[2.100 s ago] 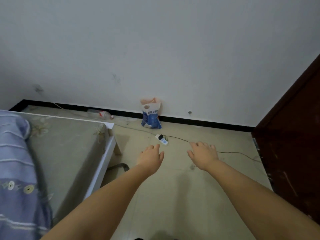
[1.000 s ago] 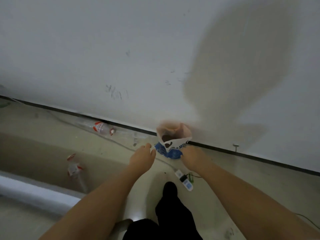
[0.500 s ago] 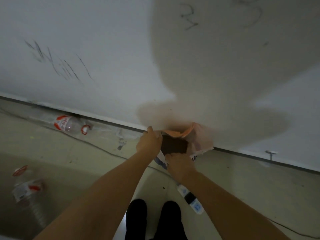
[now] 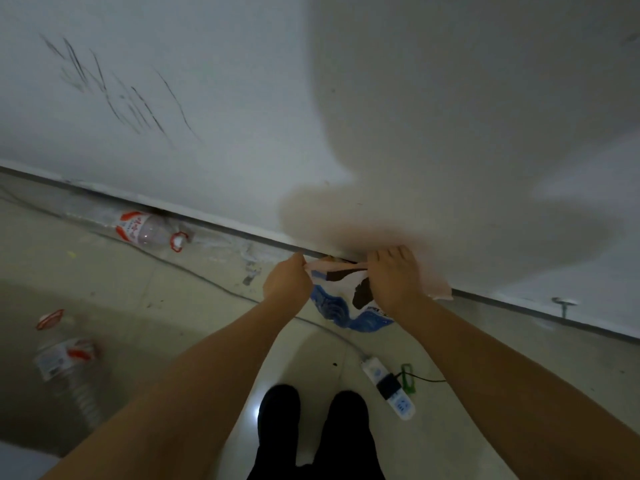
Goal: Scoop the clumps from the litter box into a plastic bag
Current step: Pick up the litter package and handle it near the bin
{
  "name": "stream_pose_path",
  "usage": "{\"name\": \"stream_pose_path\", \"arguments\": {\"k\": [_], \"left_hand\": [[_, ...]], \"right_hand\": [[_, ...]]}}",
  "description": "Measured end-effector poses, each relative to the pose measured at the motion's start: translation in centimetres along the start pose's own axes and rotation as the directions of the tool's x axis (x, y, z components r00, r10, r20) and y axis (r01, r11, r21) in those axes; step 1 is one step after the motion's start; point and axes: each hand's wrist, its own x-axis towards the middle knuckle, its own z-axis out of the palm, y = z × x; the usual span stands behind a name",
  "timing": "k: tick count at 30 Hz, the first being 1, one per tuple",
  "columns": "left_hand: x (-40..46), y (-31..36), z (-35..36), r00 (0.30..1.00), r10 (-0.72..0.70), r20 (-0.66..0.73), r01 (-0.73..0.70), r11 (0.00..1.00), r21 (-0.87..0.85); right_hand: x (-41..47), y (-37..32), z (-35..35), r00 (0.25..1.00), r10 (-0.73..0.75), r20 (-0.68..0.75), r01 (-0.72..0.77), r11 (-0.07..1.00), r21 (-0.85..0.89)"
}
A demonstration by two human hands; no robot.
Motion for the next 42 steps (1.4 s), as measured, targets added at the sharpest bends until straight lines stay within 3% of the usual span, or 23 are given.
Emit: {"name": "stream_pose_path", "arguments": {"k": [4,7,8,13,17,25,28,32,37,42], "left_hand": [[-0.7,-1.0,0.1,1.0,-0.017,0.018,0.018,0.999,-0.036],[-2.4,-1.4,-0.1,1.0,0.004,0.03,-0.002,0.999,-0.042],[-3.3,-1.1,-0.1,0.999,0.02,0.042,-0.019,0.999,-0.033],[-7.3,2.3,-1.2,0.998,0.052,0.03,-0.047,0.988,-0.147],[-11.7,5.6,-5.5,0.997,0.057,0.05,-0.039,0.953,-0.301],[-27.2,12.6,-14.0,0.948,0.211,0.236,-0.093,0.898,-0.43],[-31.7,15.6,-15.2,0.887,0.321,0.331,-0.184,0.905,-0.384],[-37.3,20.3,-14.0,0.783,0.439,0.441,-0.331,0.894,-0.302],[-45.3,25.9,-9.0,0.53,0.562,0.636,-0.605,0.775,-0.181],[-56.5,29.9,-0.9,0.261,0.569,0.78,-0.794,0.585,-0.162]], "right_hand": [[0.1,-1.1,1.3,0.931,-0.029,0.364,-0.081,0.956,0.283],[-2.0,-1.5,2.4,0.887,-0.042,0.46,-0.263,0.772,0.578],[-2.9,-1.4,2.2,0.875,-0.031,0.483,-0.305,0.74,0.599],[-6.8,1.2,-2.0,0.902,0.078,0.425,-0.362,0.673,0.645],[-12.8,2.9,-8.4,0.922,0.046,0.384,-0.319,0.652,0.688],[-30.6,5.3,-20.0,0.934,0.189,0.304,-0.354,0.617,0.703],[-37.2,5.9,-21.3,0.917,0.293,0.272,-0.396,0.576,0.715],[-46.5,6.5,-20.8,0.834,0.466,0.295,-0.489,0.379,0.785],[-58.6,6.4,-16.8,0.68,0.585,0.442,-0.602,0.101,0.792],[-71.5,5.0,-10.7,0.477,0.671,0.567,-0.624,-0.195,0.757]]}}
